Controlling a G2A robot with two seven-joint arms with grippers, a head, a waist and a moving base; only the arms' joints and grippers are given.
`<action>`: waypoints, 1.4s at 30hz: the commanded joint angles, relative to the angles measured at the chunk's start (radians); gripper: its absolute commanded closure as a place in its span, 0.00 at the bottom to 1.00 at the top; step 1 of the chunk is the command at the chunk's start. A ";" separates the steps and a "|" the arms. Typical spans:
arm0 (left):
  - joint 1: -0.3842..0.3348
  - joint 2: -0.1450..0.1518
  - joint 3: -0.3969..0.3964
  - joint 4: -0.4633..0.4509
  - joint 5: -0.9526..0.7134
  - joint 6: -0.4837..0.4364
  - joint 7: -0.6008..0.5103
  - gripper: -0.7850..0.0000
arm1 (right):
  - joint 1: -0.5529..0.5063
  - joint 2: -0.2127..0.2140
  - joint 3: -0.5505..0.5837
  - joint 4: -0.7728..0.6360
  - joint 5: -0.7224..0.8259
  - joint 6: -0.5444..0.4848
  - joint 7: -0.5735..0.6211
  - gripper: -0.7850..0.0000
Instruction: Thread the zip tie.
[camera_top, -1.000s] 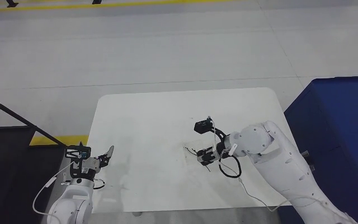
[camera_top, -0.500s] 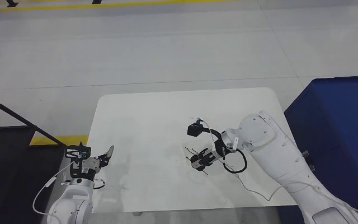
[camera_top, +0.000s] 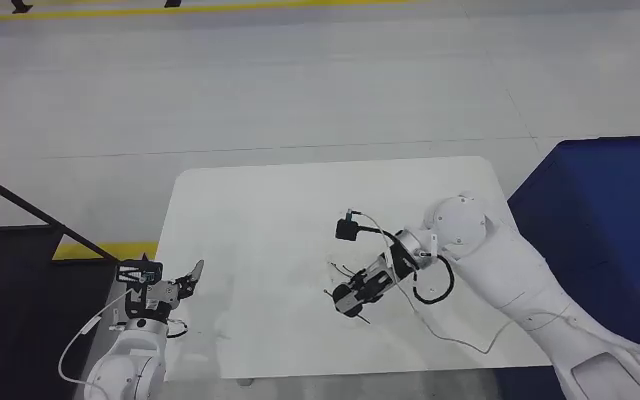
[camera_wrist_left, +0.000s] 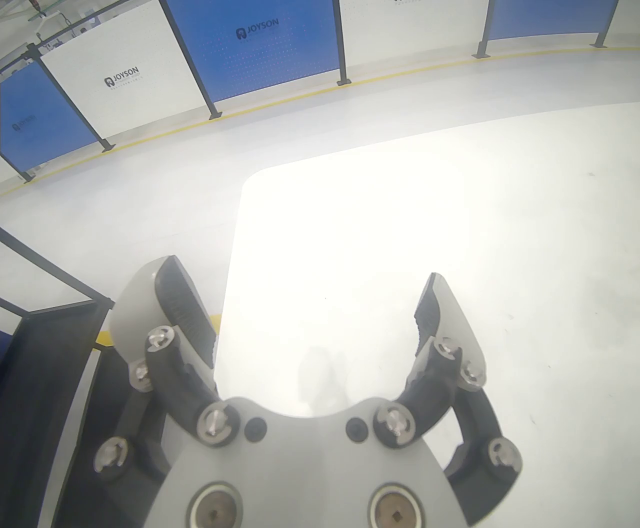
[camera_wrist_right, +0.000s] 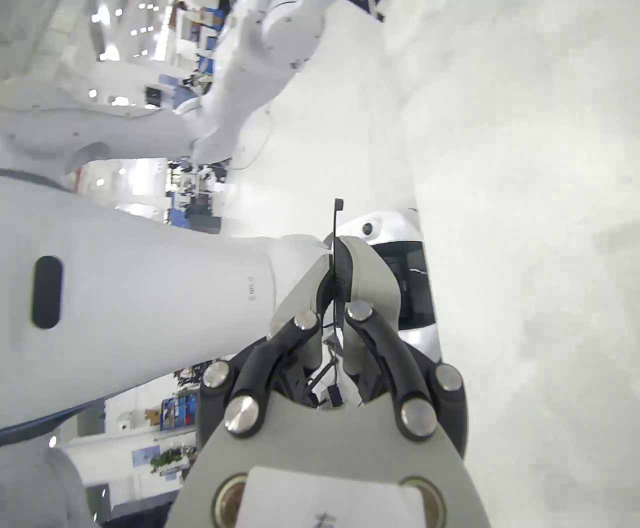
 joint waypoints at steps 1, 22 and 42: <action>0.000 0.000 0.000 0.000 0.000 0.000 0.000 0.00 | -0.001 -0.001 0.011 0.000 -0.026 0.001 0.000 1.00; -0.160 0.091 -0.225 0.021 -1.442 -0.248 -1.424 0.00 | 0.055 0.094 -0.091 -0.066 0.287 0.001 0.000 1.00; -0.218 0.207 0.032 -0.050 -1.869 0.165 -1.536 0.00 | 0.090 -0.005 -0.254 -0.012 0.242 0.131 0.000 1.00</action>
